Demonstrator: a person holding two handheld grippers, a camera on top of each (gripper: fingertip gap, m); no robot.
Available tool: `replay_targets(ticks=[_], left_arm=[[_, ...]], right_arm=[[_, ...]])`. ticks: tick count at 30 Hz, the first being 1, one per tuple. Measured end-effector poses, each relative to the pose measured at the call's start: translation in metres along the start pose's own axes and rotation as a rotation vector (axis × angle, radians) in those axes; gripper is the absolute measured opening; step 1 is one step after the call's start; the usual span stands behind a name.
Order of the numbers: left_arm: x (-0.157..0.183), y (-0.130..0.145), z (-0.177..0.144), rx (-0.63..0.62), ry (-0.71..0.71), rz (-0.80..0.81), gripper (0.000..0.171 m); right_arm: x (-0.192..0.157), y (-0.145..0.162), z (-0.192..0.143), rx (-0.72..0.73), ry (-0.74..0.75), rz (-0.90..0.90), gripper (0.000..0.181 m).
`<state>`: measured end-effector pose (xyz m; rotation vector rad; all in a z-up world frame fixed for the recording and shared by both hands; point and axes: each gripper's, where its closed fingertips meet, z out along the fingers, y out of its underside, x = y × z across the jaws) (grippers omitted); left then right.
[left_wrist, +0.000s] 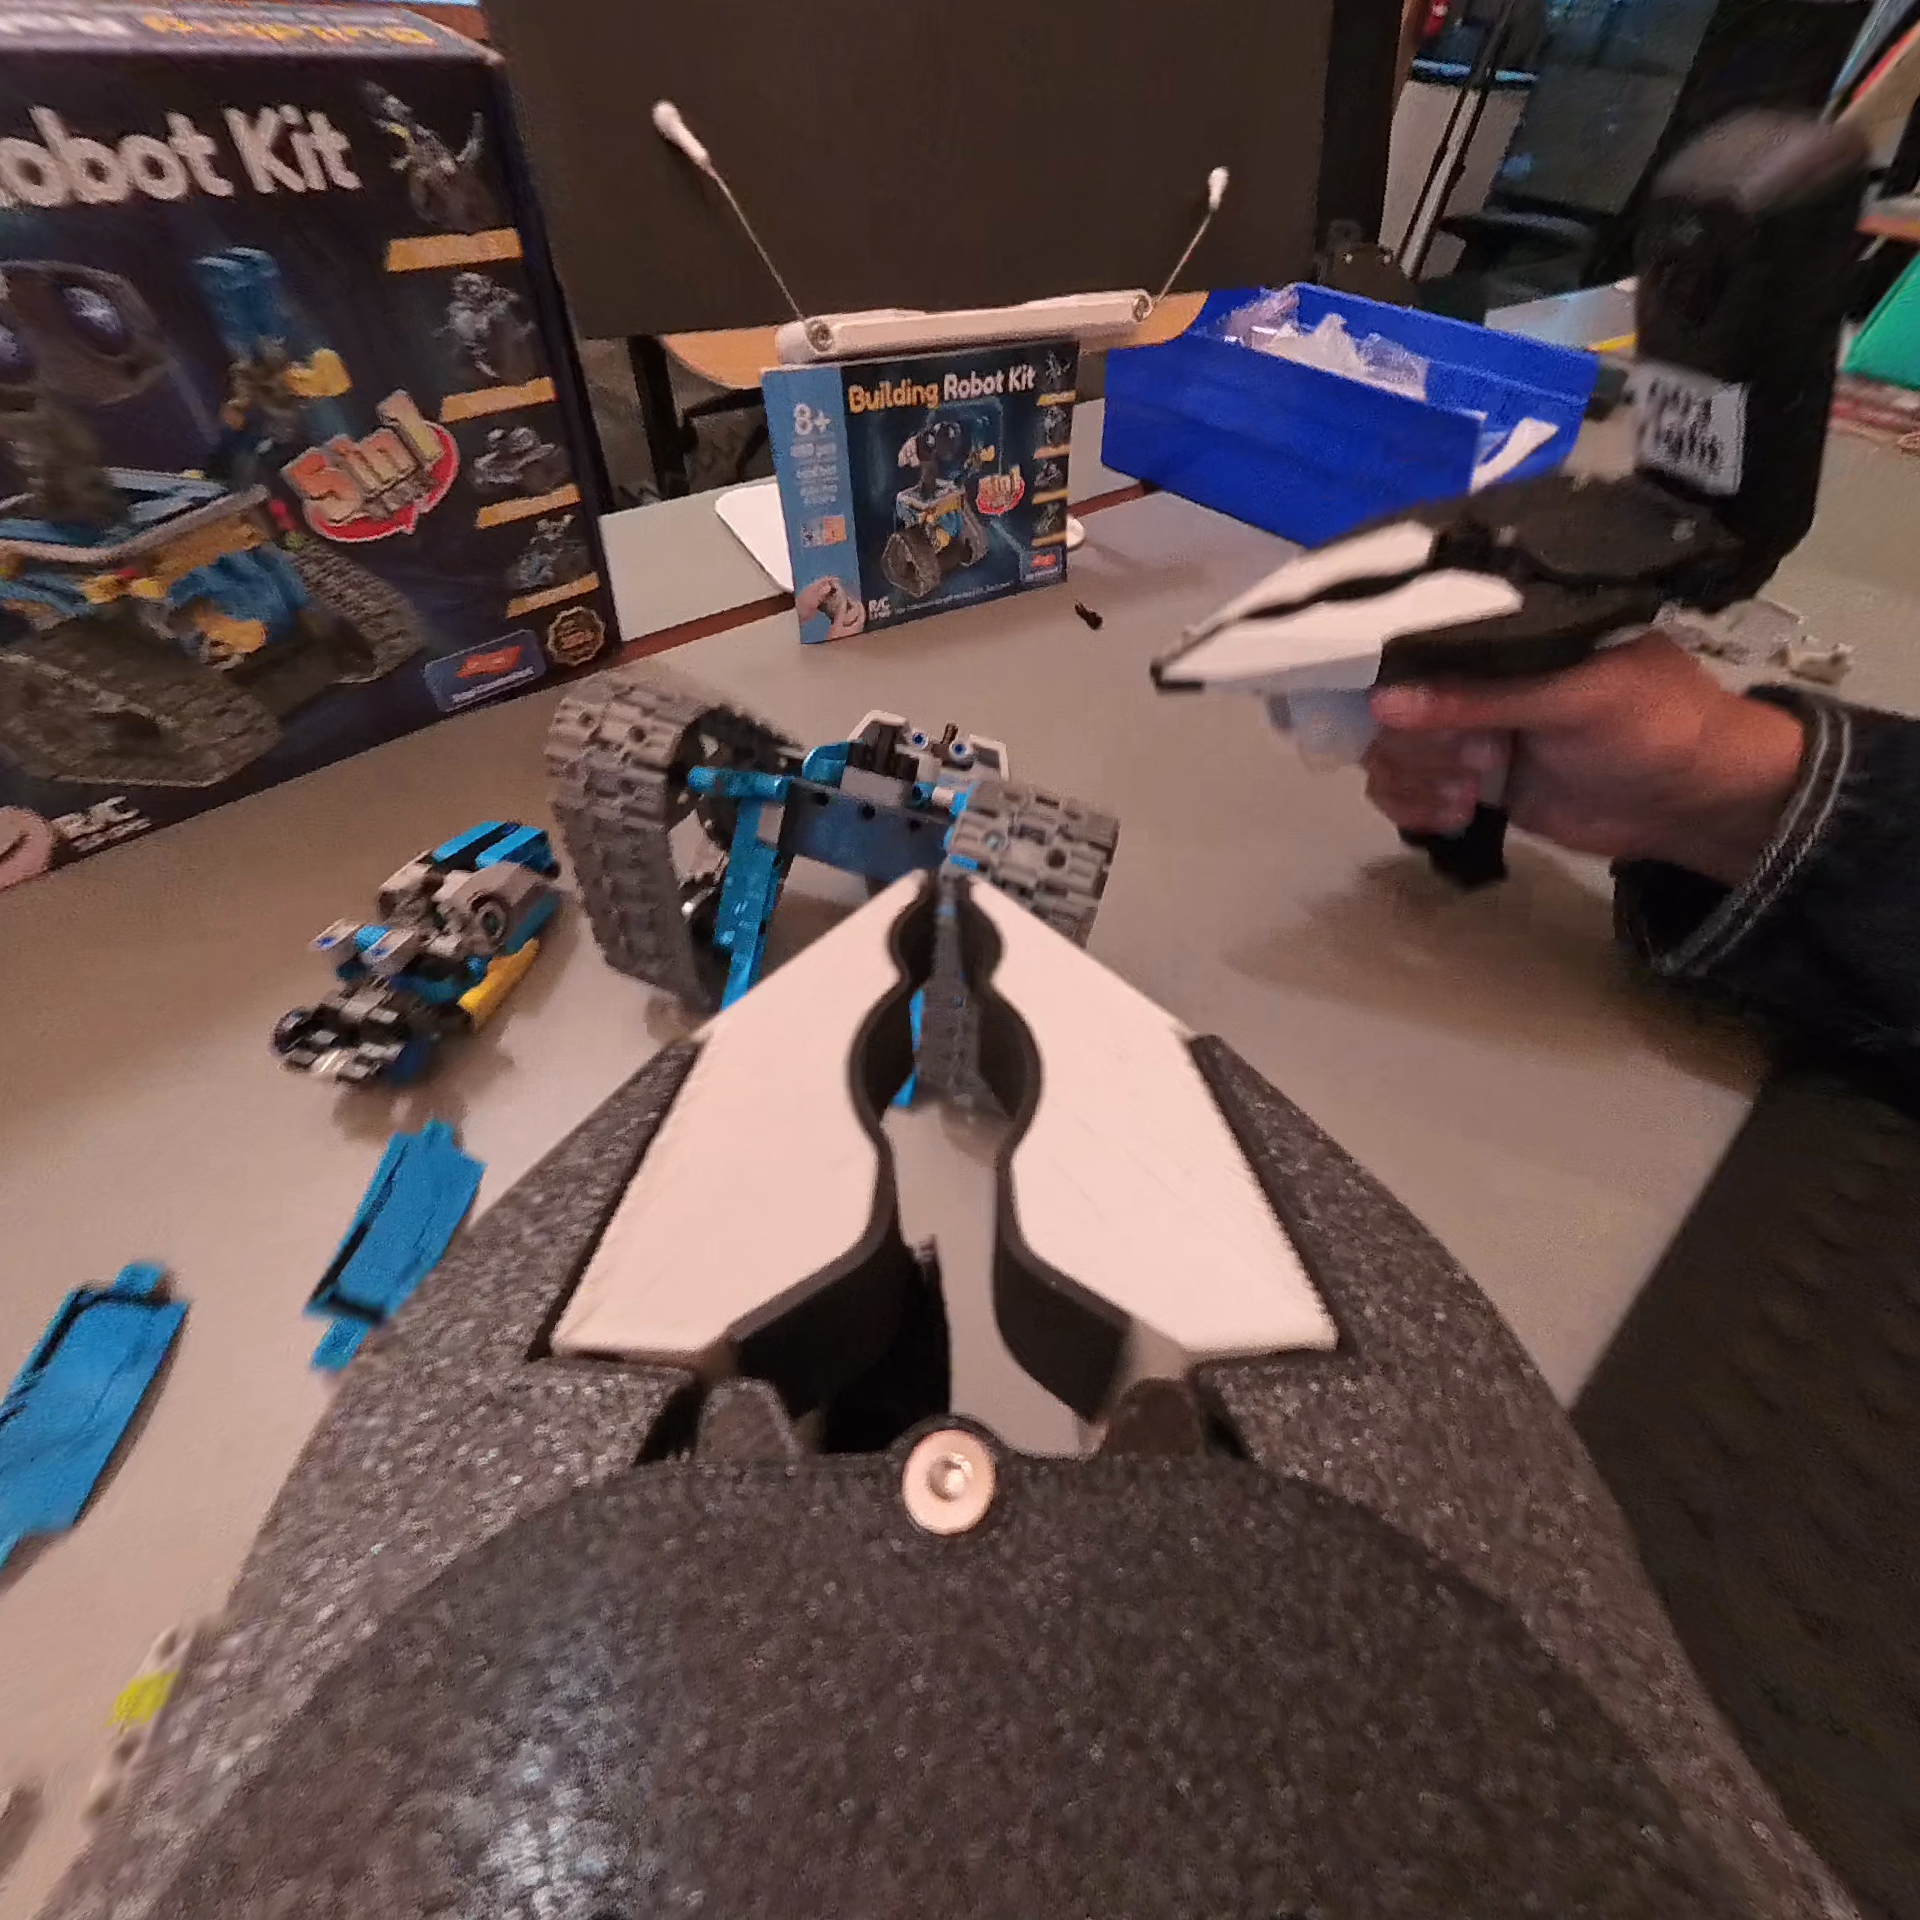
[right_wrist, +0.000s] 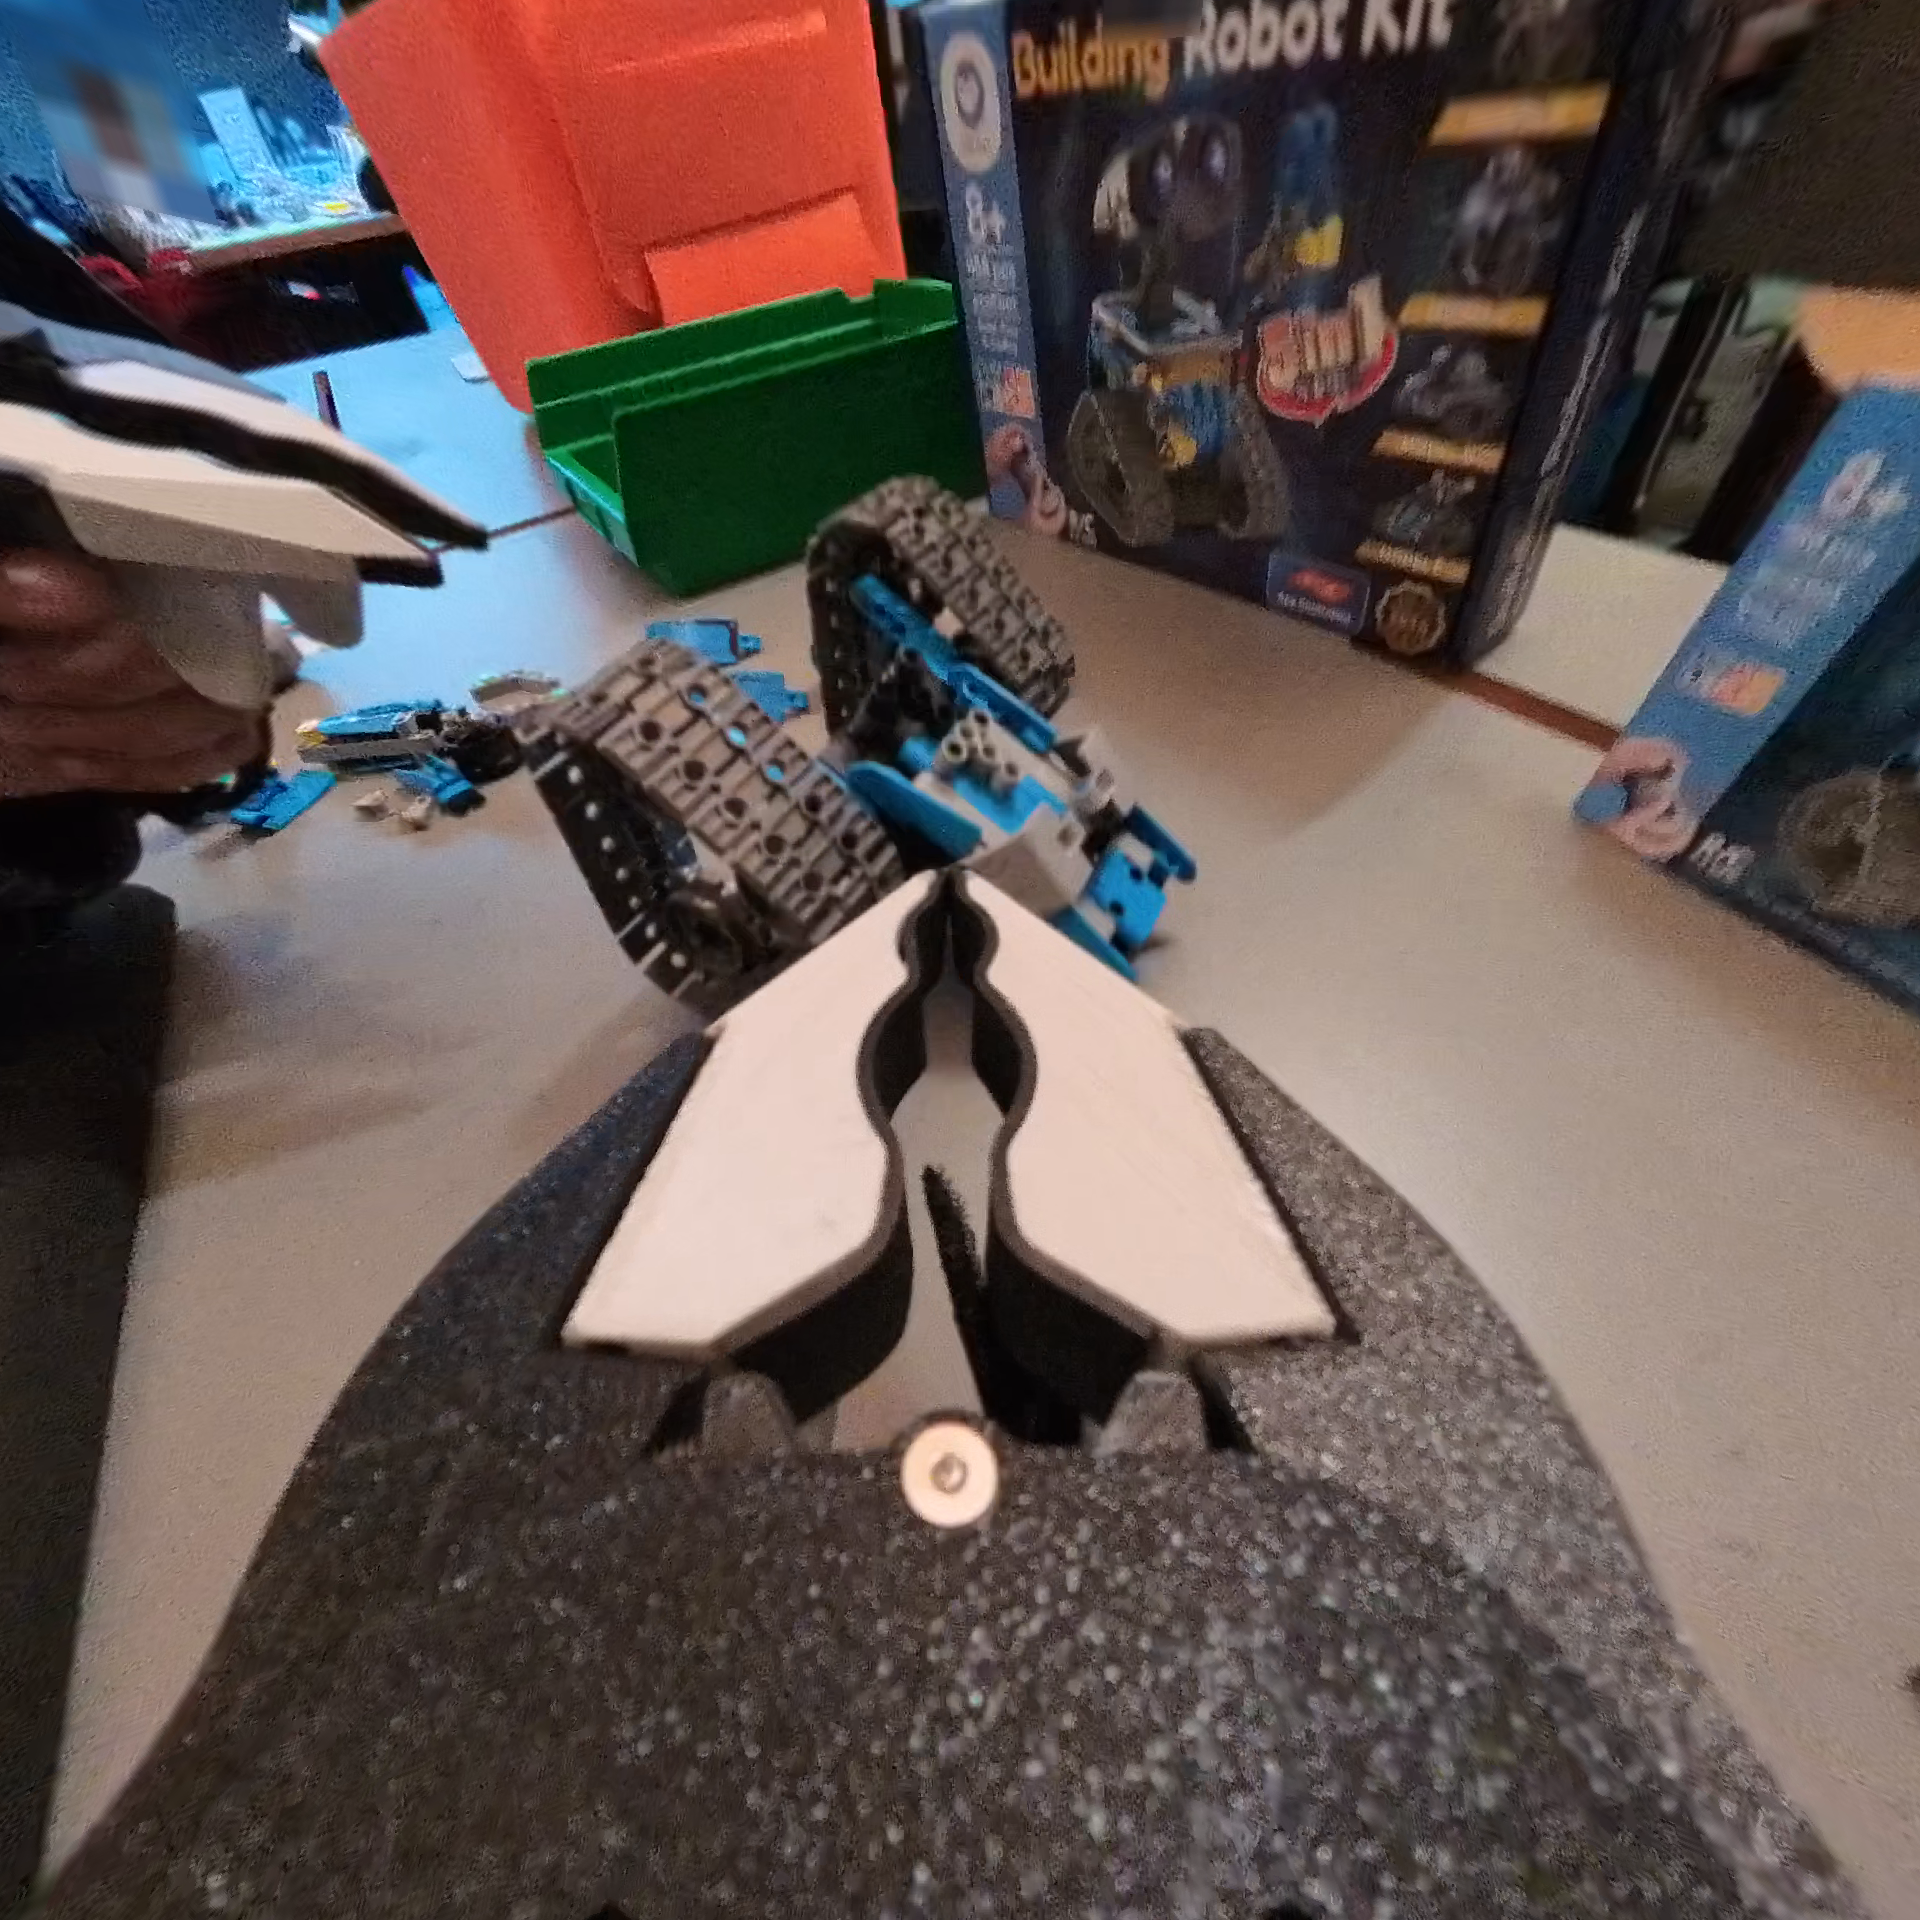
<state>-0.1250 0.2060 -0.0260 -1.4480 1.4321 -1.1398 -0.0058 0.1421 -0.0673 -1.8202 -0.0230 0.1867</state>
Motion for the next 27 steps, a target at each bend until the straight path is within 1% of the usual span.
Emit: replay_targets(ticks=[1,3,4,5,6,7,8,9,12,16,18,20,23,24,25,27], left_arm=[[0.007,0.000,0.010,0.007,0.039,-0.014,0.025],[0.026,0.011,0.027,-0.039,0.141,-0.034,0.070],[0.027,0.017,0.035,-0.066,0.135,-0.022,0.083],[0.025,0.022,0.044,-0.085,0.117,0.002,0.089],[0.023,0.026,0.051,-0.109,0.100,0.021,0.088],[0.021,0.029,0.056,-0.130,0.081,0.039,0.078],[0.018,0.031,0.059,-0.142,0.056,0.067,0.056],[0.016,0.031,0.059,-0.146,0.034,0.104,0.045],[0.022,0.033,0.056,-0.155,0.007,0.199,0.042],[0.052,0.037,0.056,-0.156,-0.037,0.109,0.043],[0.071,0.039,0.054,-0.168,-0.057,0.141,0.042],[0.087,0.040,0.051,-0.155,-0.042,0.145,0.042],[0.096,0.044,0.047,-0.132,-0.049,0.160,0.042],[0.098,0.045,0.047,-0.129,-0.047,0.164,0.042],[0.099,0.046,0.046,-0.125,-0.042,0.162,0.042],[0.099,0.046,0.046,-0.125,-0.035,0.157,0.042]], right_arm=[[0.001,0.011,-0.001,-0.027,-0.005,0.031,0.000],[0.001,0.013,-0.004,-0.038,0.005,0.023,0.020],[0.002,0.012,-0.005,-0.030,0.030,0.001,0.021],[0.005,0.012,-0.004,-0.035,0.052,-0.020,0.022],[0.005,0.011,-0.003,-0.042,0.059,-0.030,0.025],[0.006,0.010,-0.001,-0.045,0.058,-0.030,0.027],[0.008,0.011,-0.001,-0.050,0.064,-0.018,0.027],[0.011,0.014,0.000,-0.057,0.072,0.006,0.027],[0.013,0.022,0.001,-0.070,0.044,0.116,0.029],[0.006,0.029,0.004,-0.079,-0.061,0.316,0.035],[0.001,0.031,0.004,-0.081,-0.121,0.413,0.035],[-0.001,0.032,0.004,-0.068,-0.161,0.490,0.034],[-0.001,0.036,0.006,-0.081,-0.180,0.555,0.031],[0.001,0.041,0.007,-0.107,-0.166,0.560,0.032],[0.000,0.043,0.009,-0.122,-0.169,0.571,0.038],[-0.006,0.040,0.010,-0.116,-0.210,0.591,0.027]])
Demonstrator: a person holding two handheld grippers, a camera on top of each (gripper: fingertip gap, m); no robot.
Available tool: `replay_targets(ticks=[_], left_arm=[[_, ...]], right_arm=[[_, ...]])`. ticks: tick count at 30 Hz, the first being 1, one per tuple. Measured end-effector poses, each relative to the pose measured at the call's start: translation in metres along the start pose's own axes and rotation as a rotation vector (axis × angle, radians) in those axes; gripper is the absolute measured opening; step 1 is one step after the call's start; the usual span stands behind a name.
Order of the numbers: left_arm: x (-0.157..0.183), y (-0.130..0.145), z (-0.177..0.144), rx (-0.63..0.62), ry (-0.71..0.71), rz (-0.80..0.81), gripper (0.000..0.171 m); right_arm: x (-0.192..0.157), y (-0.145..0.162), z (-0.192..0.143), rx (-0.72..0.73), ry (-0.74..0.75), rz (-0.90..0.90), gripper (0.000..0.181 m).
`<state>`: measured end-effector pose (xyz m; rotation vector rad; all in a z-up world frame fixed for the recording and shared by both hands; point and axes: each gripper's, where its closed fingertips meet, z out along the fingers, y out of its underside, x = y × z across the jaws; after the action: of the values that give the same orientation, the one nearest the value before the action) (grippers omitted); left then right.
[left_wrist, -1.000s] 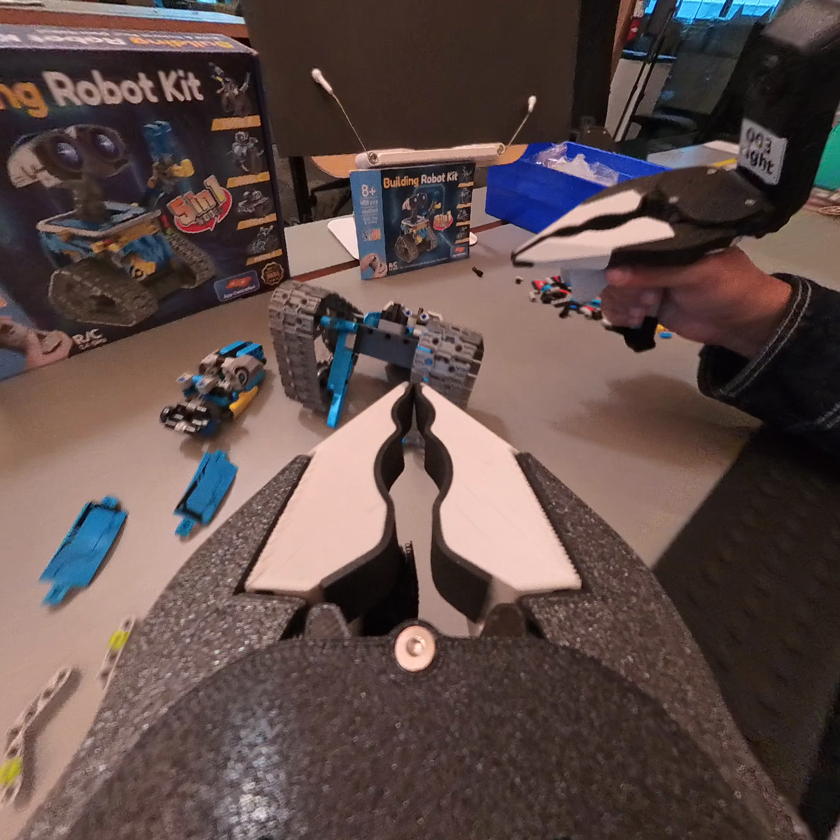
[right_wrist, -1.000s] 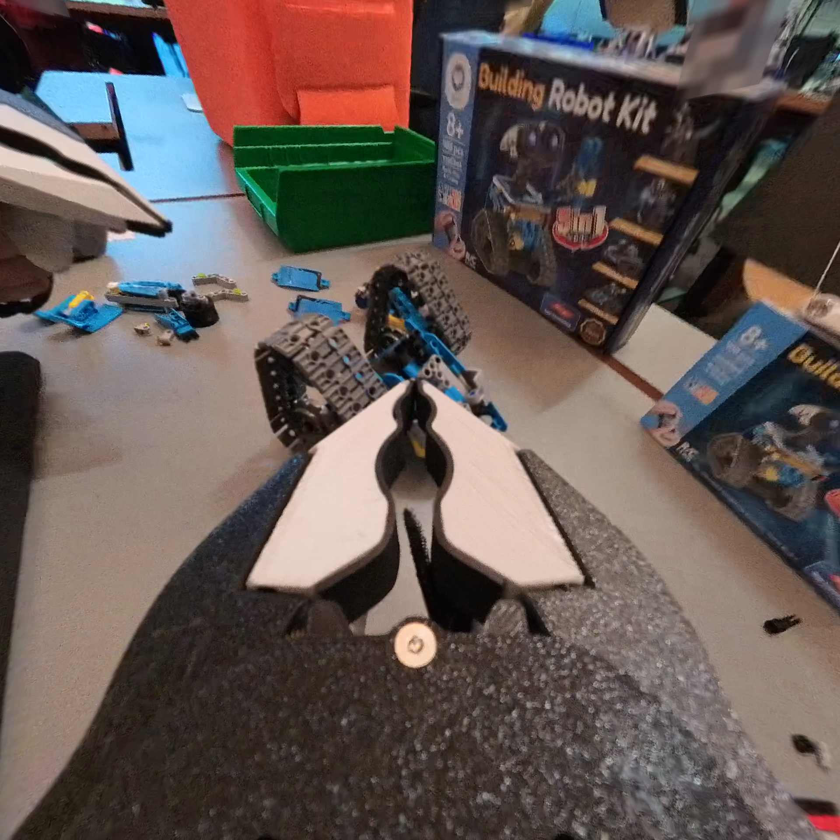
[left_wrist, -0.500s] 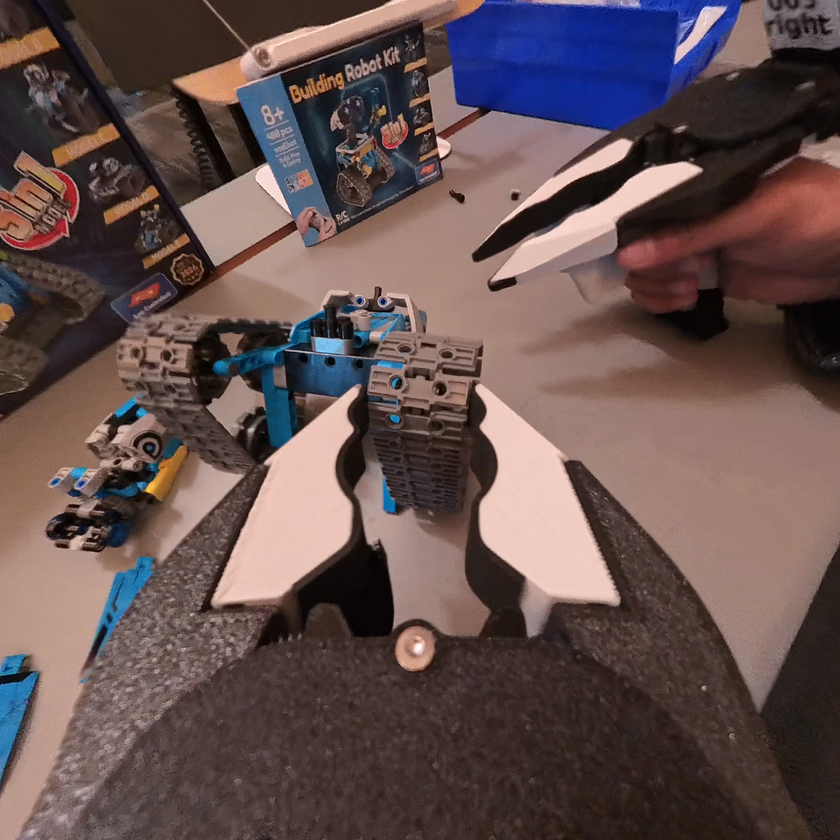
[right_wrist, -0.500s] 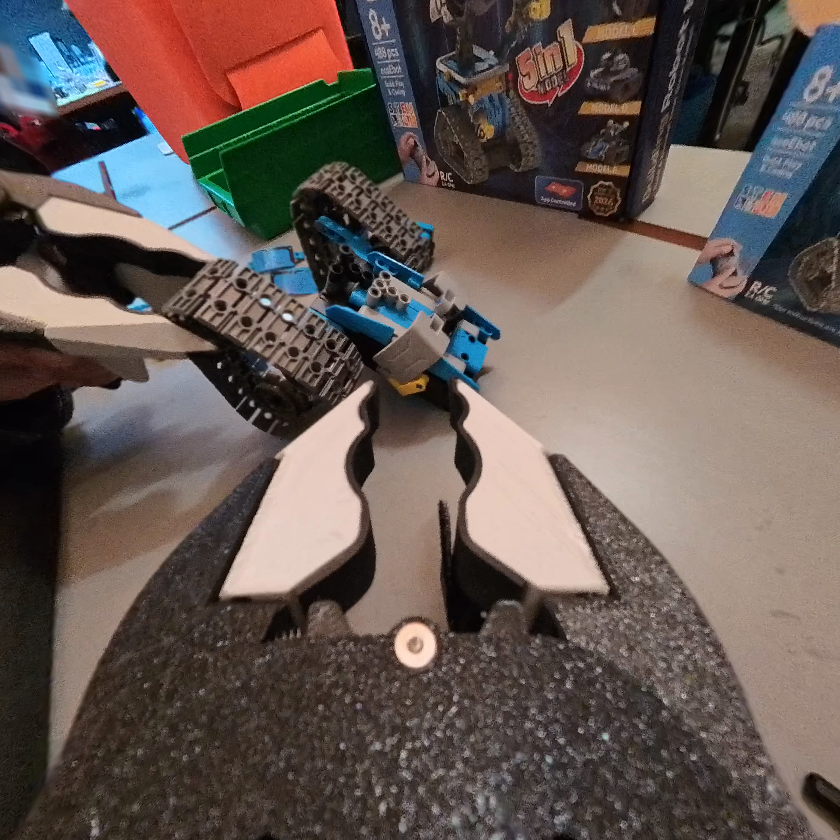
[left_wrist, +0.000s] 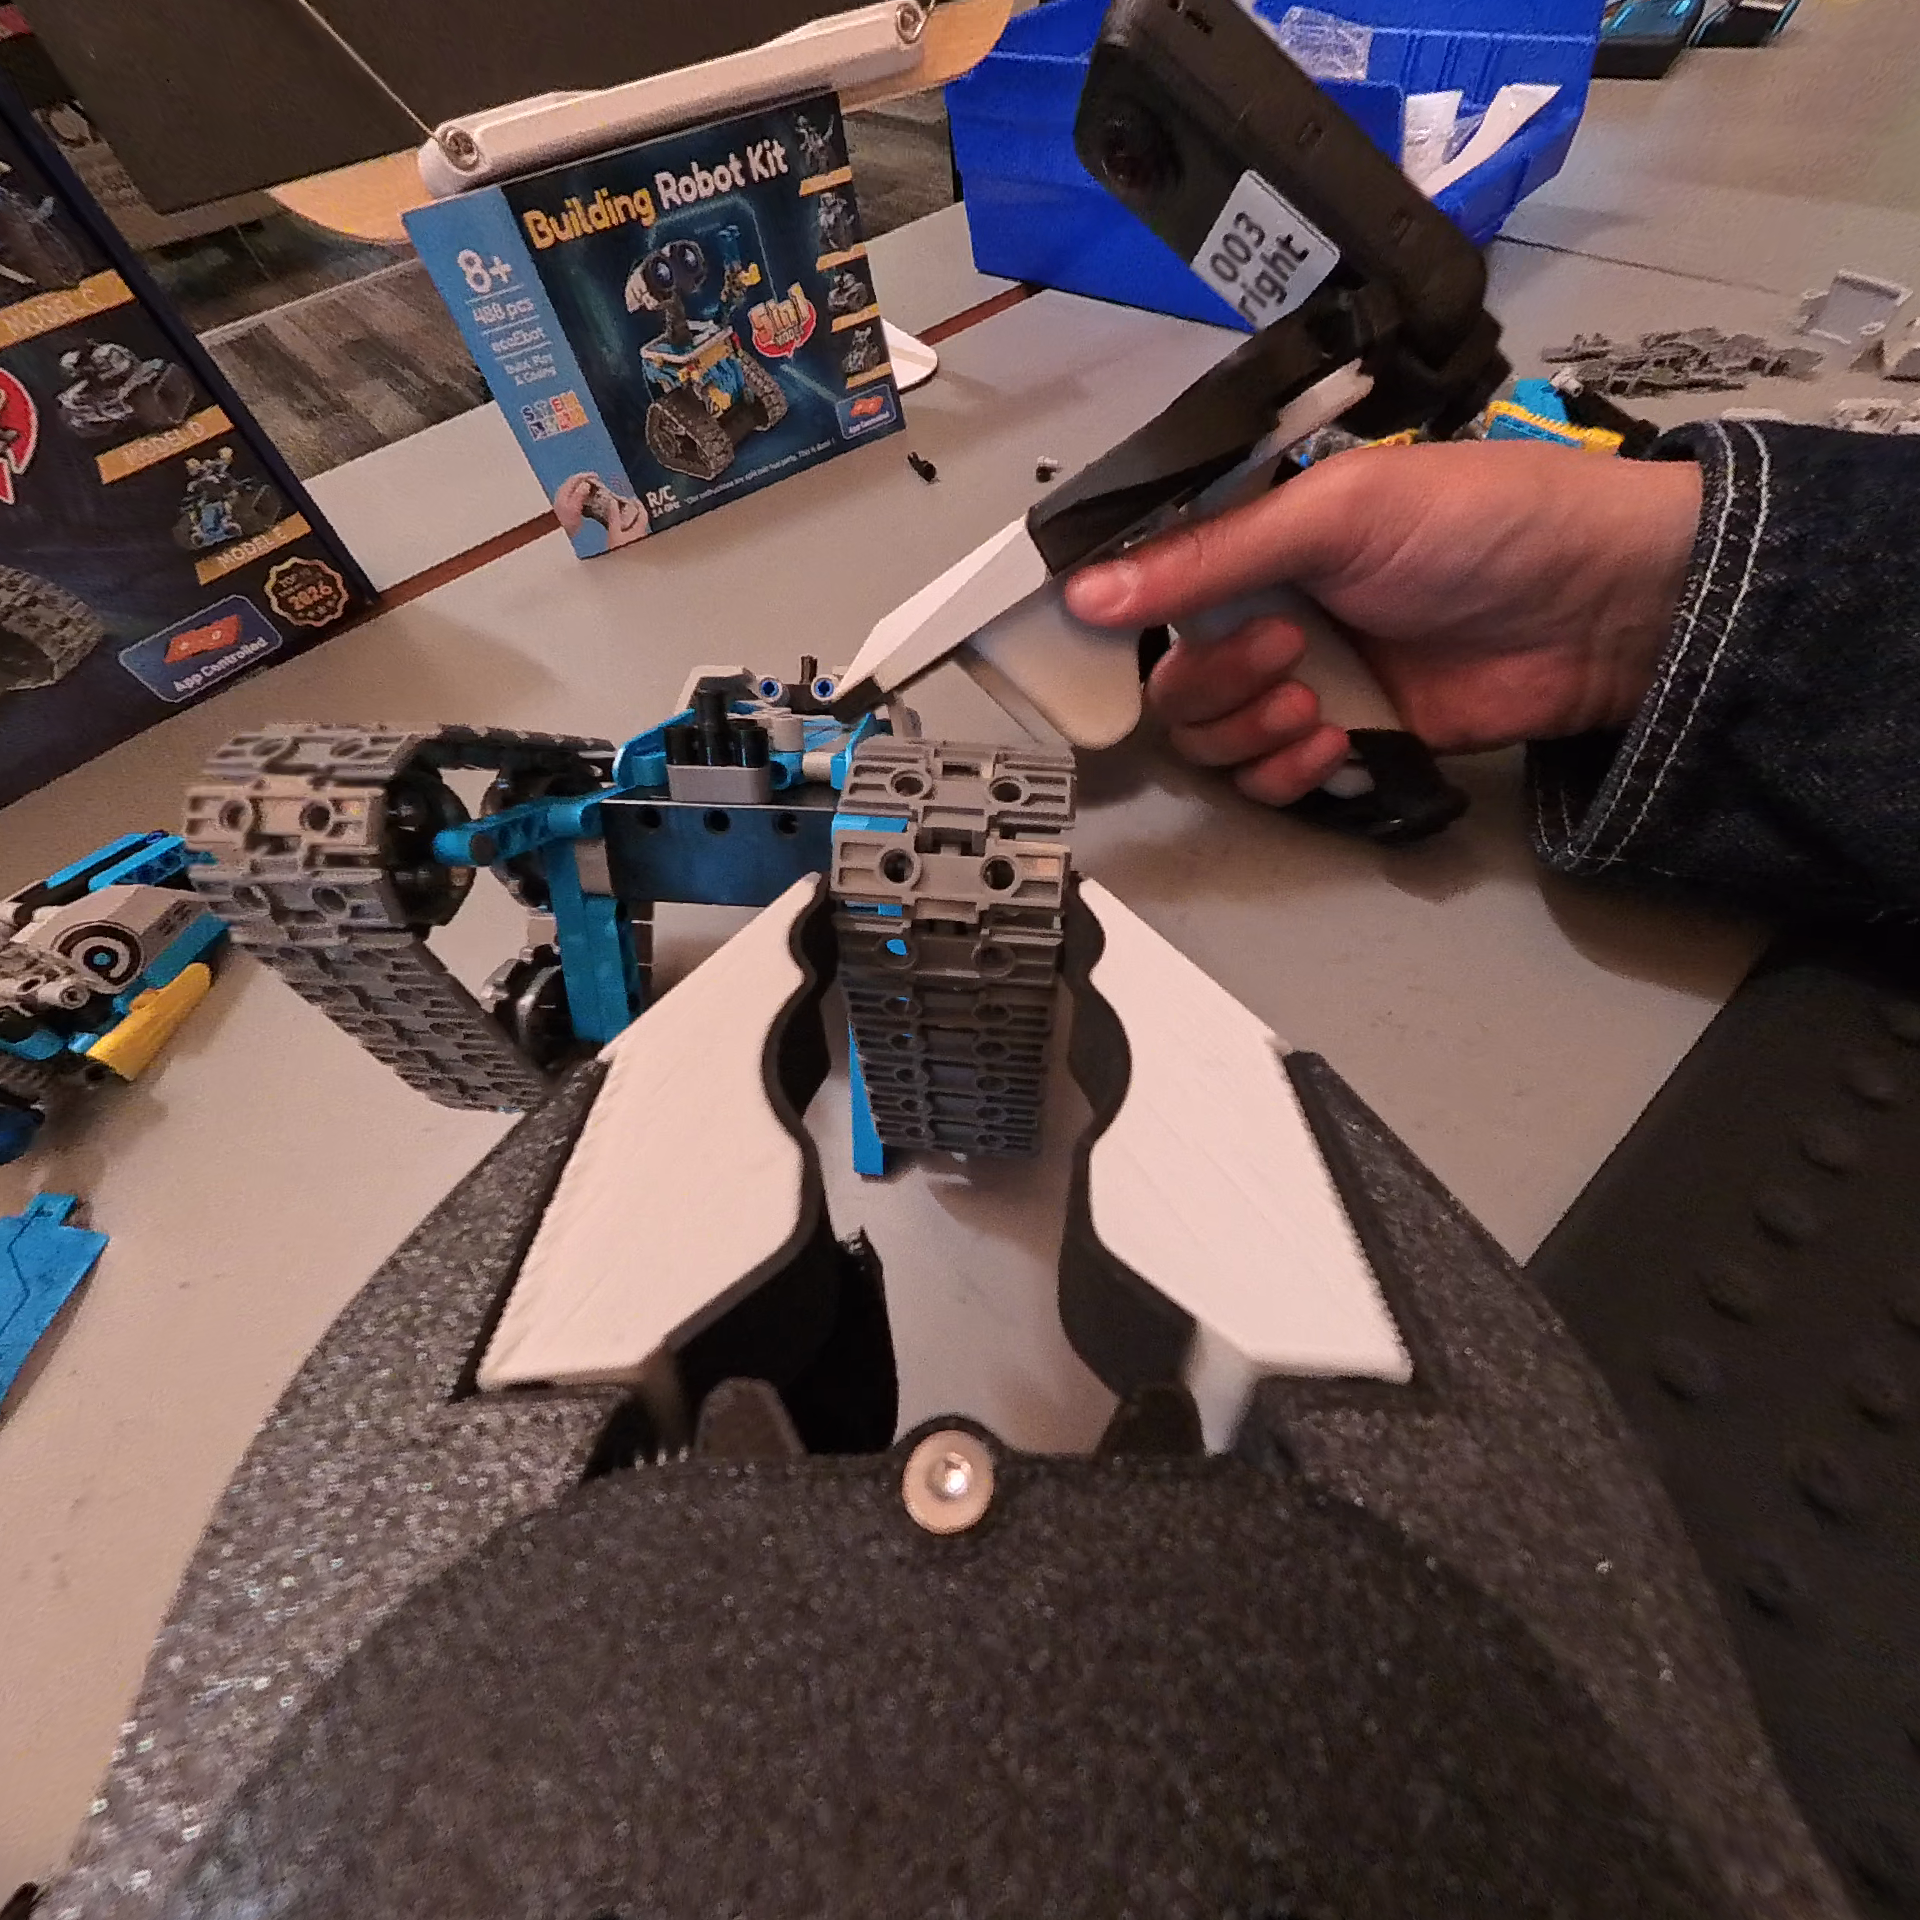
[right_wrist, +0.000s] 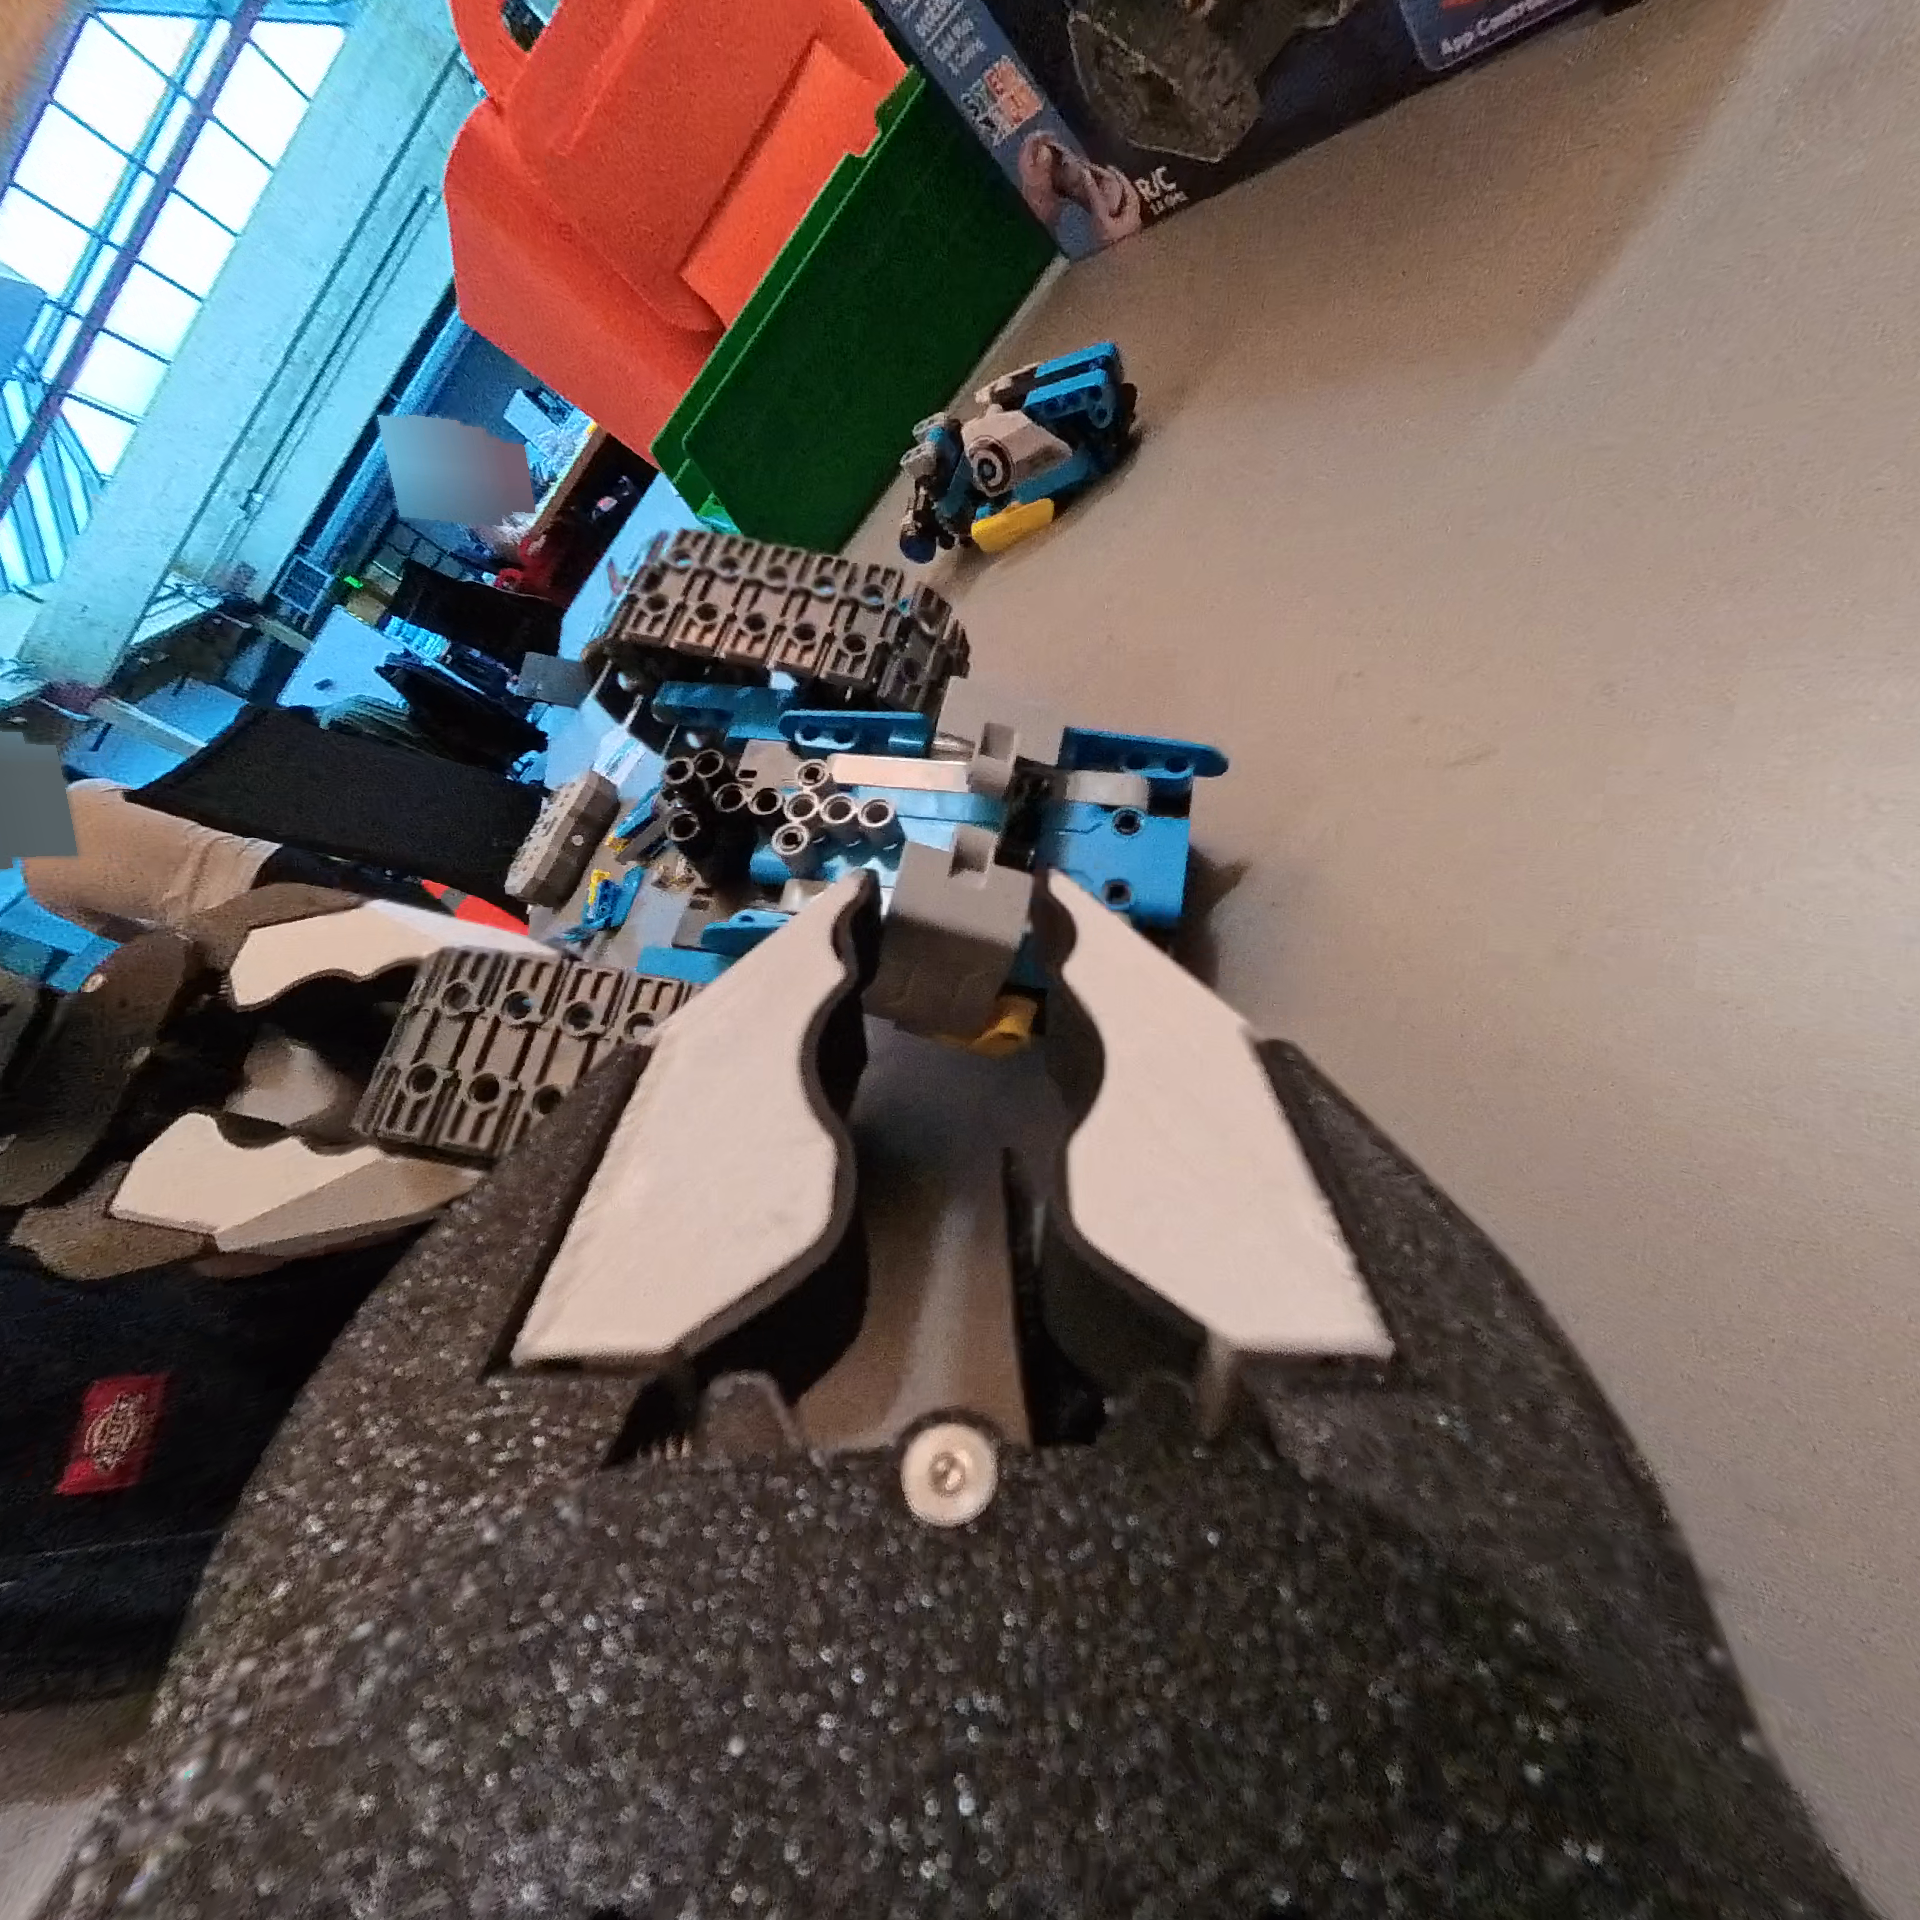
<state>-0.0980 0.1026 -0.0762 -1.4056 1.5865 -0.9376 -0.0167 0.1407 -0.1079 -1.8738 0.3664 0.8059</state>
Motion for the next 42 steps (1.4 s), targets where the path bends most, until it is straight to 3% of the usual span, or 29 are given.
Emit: replay_targets(ticks=[6,13,19,21,22,23,26,30,32,36,39,42], left_arm=[[0.002,0.001,0.000,-0.006,0.034,-0.011,0.042],[0.006,0.011,0.005,-0.045,0.058,-0.002,0.042],[0.016,0.037,0.021,-0.123,0.072,0.072,0.044],[0.020,0.039,0.022,-0.126,0.106,0.058,0.047],[0.024,0.038,0.020,-0.124,0.140,0.045,0.059],[0.029,0.035,0.016,-0.108,0.178,0.030,0.066],[0.030,0.012,-0.010,0.013,0.251,-0.013,0.065],[-0.007,-0.004,-0.032,0.104,0.190,-0.087,0.061],[-0.030,-0.007,-0.029,0.099,0.142,-0.102,0.062],[-0.046,-0.022,-0.010,0.095,0.182,-0.067,0.071],[-0.040,-0.024,0.004,0.071,0.242,-0.045,0.075],[-0.028,-0.037,0.003,0.137,0.278,-0.034,0.073]], right_arm=[[-0.003,-0.003,-0.001,-0.026,0.105,-0.204,0.025],[-0.034,-0.036,-0.017,0.136,0.194,-0.513,0.024],[-0.058,-0.039,-0.020,0.121,0.337,-0.929,0.024],[-0.061,-0.038,-0.020,0.107,0.371,-1.019,0.025],[-0.063,-0.037,-0.019,0.106,0.377,-1.044,0.024],[-0.064,-0.036,-0.019,0.101,0.393,-1.091,0.024],[-0.068,-0.029,-0.016,0.047,0.472,-1.307,0.024],[-0.073,-0.012,-0.006,-0.033,0.509,-1.542,0.024],[-0.076,-0.009,-0.005,-0.034,0.508,-1.579,0.024],[-0.082,-0.001,-0.011,0.012,0.503,-1.562,0.024],[-0.101,0.003,-0.022,0.133,0.405,-1.395,0.030],[-0.110,0.004,-0.044,0.222,0.254,-1.145,0.040]])
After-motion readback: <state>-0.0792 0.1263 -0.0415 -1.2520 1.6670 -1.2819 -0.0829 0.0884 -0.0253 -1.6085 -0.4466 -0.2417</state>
